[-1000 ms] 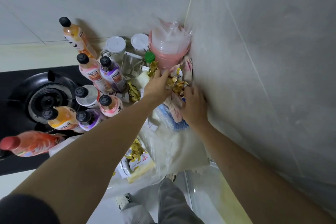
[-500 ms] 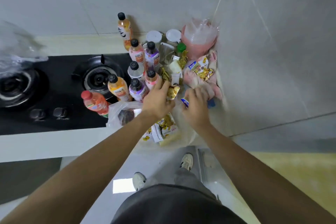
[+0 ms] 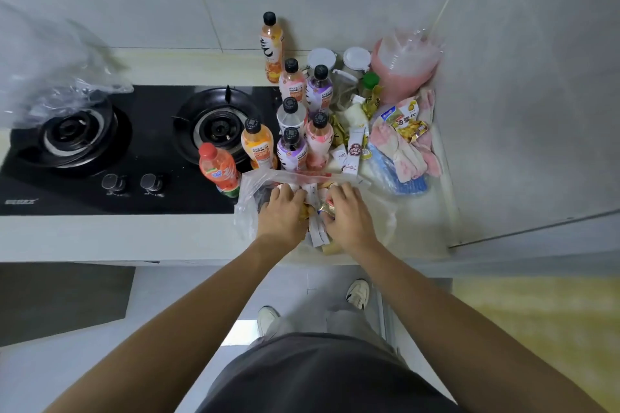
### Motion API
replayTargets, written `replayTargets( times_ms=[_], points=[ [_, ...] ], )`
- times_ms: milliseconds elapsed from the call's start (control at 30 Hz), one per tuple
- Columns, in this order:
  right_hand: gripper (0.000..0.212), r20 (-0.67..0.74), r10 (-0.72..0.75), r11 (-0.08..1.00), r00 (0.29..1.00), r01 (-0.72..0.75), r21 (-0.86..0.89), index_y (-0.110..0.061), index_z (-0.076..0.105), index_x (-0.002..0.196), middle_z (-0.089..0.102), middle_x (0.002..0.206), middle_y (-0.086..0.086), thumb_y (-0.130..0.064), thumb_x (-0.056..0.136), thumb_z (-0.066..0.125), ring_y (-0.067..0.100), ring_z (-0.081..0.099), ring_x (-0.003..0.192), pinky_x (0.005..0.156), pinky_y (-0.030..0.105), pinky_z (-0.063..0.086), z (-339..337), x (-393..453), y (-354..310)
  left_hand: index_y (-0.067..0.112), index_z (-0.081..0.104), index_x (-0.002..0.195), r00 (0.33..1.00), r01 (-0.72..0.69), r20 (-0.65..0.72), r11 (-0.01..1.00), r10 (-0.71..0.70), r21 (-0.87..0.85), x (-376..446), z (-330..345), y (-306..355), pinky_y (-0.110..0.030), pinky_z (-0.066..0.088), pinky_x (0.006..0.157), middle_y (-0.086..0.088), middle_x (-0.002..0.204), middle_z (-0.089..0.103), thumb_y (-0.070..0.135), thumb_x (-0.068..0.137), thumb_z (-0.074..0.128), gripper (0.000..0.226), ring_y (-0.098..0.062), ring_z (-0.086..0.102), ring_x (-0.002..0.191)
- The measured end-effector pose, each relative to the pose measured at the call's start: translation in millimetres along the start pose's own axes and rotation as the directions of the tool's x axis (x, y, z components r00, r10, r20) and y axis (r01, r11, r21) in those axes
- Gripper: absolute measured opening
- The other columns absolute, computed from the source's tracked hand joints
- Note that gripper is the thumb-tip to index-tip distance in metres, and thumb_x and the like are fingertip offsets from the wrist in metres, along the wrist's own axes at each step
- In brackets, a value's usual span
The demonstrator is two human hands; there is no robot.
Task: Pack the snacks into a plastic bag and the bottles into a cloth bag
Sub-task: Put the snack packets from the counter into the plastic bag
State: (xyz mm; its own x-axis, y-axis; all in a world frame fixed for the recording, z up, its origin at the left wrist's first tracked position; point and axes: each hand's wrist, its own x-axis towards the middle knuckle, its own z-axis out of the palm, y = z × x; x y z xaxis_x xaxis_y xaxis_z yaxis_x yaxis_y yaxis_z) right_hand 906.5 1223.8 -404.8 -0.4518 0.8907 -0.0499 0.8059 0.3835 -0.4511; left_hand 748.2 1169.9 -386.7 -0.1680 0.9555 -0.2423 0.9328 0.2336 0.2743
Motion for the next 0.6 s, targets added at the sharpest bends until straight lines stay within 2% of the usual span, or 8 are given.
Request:
replayTargets(
  times_ms=[167, 233, 367, 433, 533, 600],
  points=[
    [0.019, -0.117, -0.041, 0.999, 0.992, 0.036, -0.041, -0.012, 0.058, 0.101, 0.055, 0.111, 0.008, -0.019, 0.088, 0.071, 0.029, 0.056, 0.106, 0.085, 0.043, 0.053, -22.1, 11.4, 9.3, 0.016, 0.056, 0.126, 0.984, -0.141, -0.119, 0.989, 0.135, -0.048, 13.0, -6.3, 12.4, -0.047, 0.055, 0.076, -0.007, 0.12, 0.053, 0.03, 0.09, 0.061, 0.038, -0.031, 0.05, 0.114],
    [0.02, -0.153, -0.036, 0.996, 0.988, 0.024, -0.082, -0.01, 0.059, 0.101, 0.057, 0.11, 0.011, -0.019, 0.088, 0.072, 0.032, 0.057, 0.105, 0.086, 0.046, 0.053, -36.8, 23.3, 18.9, 0.015, 0.055, 0.124, 0.975, -0.179, -0.145, 0.983, 0.171, -0.043, 26.1, -11.8, 25.0, -0.046, 0.054, 0.08, -0.008, 0.118, 0.054, 0.03, 0.091, 0.06, 0.036, -0.03, 0.05, 0.111],
    [0.025, -0.166, 0.02, 0.988, 0.986, -0.046, -0.15, -0.007, 0.062, 0.109, 0.06, 0.115, 0.016, -0.019, 0.088, 0.07, 0.038, 0.059, 0.112, 0.092, 0.052, 0.052, -63.6, 53.6, 52.3, 0.017, 0.049, 0.134, 0.973, -0.219, -0.096, 0.971, 0.21, -0.096, 60.3, -24.4, 59.9, -0.046, 0.051, 0.092, -0.008, 0.129, 0.05, 0.03, 0.093, 0.058, 0.044, -0.029, 0.047, 0.119],
    [0.035, -0.155, 0.055, 0.973, 0.986, -0.088, -0.212, -0.008, 0.062, 0.116, 0.06, 0.121, 0.016, -0.024, 0.086, 0.069, 0.04, 0.056, 0.12, 0.097, 0.051, 0.05, -74.8, 69.7, 74.3, 0.018, 0.046, 0.138, 0.975, -0.216, -0.081, 0.969, 0.207, -0.12, 81.9, -28.0, 78.5, -0.045, 0.052, 0.09, -0.008, 0.128, 0.049, 0.031, 0.095, 0.056, 0.046, -0.029, 0.048, 0.119],
    [0.037, -0.185, 0.067, 0.96, 0.98, -0.114, -0.256, -0.007, 0.062, 0.117, 0.059, 0.118, 0.018, -0.025, 0.084, 0.067, 0.041, 0.056, 0.112, 0.09, 0.051, 0.049, -89.0, 91.2, 106.6, 0.017, 0.048, 0.137, 0.976, -0.214, -0.063, 0.968, 0.207, -0.131, 117.5, -27.2, 106.0, -0.044, 0.048, 0.088, -0.01, 0.123, 0.05, 0.031, 0.096, 0.053, 0.043, -0.032, 0.05, 0.117],
    [0.036, -0.223, 0.05, 0.953, 0.974, -0.114, -0.282, -0.007, 0.061, 0.117, 0.059, 0.117, 0.021, -0.026, 0.087, 0.062, 0.043, 0.056, 0.11, 0.092, 0.051, 0.047, -96.1, 107.7, 126.5, 0.016, 0.046, 0.137, 0.979, -0.205, -0.03, 0.968, 0.203, -0.142, 145.2, -23.5, 122.0, -0.045, 0.049, 0.085, -0.01, 0.124, 0.048, 0.029, 0.095, 0.052, 0.044, -0.033, 0.049, 0.12]
  ],
)
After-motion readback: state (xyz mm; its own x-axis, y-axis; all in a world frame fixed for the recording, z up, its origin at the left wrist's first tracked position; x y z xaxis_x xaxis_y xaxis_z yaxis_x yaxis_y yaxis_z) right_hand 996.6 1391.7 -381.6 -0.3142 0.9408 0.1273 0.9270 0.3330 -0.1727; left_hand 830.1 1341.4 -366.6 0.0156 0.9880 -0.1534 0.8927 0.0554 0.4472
